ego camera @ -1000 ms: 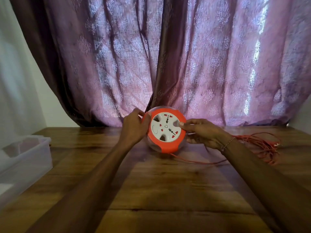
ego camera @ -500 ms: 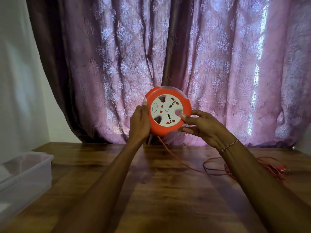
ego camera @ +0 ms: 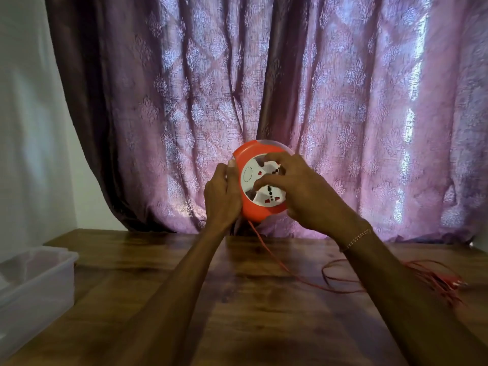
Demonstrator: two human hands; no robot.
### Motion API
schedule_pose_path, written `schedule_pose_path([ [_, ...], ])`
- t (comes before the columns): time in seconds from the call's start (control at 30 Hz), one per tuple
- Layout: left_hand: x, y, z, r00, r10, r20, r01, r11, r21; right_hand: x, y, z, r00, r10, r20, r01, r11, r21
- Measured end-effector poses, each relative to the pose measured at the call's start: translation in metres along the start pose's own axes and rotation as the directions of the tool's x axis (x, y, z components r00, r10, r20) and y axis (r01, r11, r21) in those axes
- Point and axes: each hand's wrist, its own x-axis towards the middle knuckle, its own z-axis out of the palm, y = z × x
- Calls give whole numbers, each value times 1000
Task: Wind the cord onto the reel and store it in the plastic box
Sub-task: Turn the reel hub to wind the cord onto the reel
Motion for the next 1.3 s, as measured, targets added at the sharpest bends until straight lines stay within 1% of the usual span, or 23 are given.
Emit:
schedule_pose_path([
  [0.03,1,-1,1,1000,9,11,-9,1000,4,2,-3,-1,997,14,73,-7,995,-96],
  [0.07,1,-2,3,1000,14,20,-14,1000,3,3,-5,-1,992,49,116,-29,986,-167],
  [0.1,2,-3,4,999,18,26,-18,1000,3,3,-6,0,989,78,126,-51,977,-205],
  [0.33,2,-8,11,997,72,18,-72,997,33,3,-6,8,996,78,44,-64,964,-260],
  [0.4,2,-10,13,997,72,16,-72,997,33,3,-3,11,994,105,1,-100,953,-284],
  [0.5,1,-10,15,997,78,10,-78,997,14,0,-2,18,978,196,-65,-207,931,-302],
  [0.57,1,-10,16,998,65,4,-65,998,-4,0,-5,20,943,294,-155,-325,913,-246],
  [0.63,1,-9,16,998,57,6,-57,998,-21,1,-8,21,885,388,-256,-436,884,-167],
  [0.7,0,-6,17,998,67,17,-67,998,-15,1,-11,22,844,447,-295,-503,852,-148],
  [0.73,0,-5,17,997,74,19,-74,997,-9,2,-12,22,837,458,-300,-516,842,-156],
  [0.83,1,-5,18,997,78,8,-78,997,-2,3,-14,16,846,437,-305,-505,841,-195],
  [0.87,1,-5,18,997,78,5,-78,997,-7,2,-15,12,855,402,-328,-478,856,-197],
  [0.93,4,-8,19,997,81,-3,-81,997,-19,2,-15,6,882,283,-377,-375,906,-197],
  [0.97,5,-9,19,997,81,-12,-82,996,-22,2,-12,3,908,226,-354,-307,932,-194],
  [1.0,5,-8,19,996,84,-20,-84,996,-24,2,-9,0,939,183,-291,-243,953,-183],
  [1.03,6,-8,18,996,88,-24,-88,996,-21,2,-6,-3,967,170,-191,-202,966,-163],
  [1.07,6,-8,18,995,93,-24,-94,996,-13,1,-5,-5,981,180,-76,-190,971,-145],
  [1.1,6,-8,18,995,99,-21,-99,995,-8,1,-6,-5,979,202,5,-199,970,-142],
  [1.13,6,-8,18,995,100,-17,-100,995,-11,1,-7,-4,974,221,46,-212,965,-154],
  [1.2,6,-7,18,996,86,-11,-87,996,-36,2,-11,-1,969,237,64,-220,954,-202],
  [1.3,5,-4,19,997,71,-3,-71,996,-50,2,-12,1,973,232,14,-218,932,-289],
])
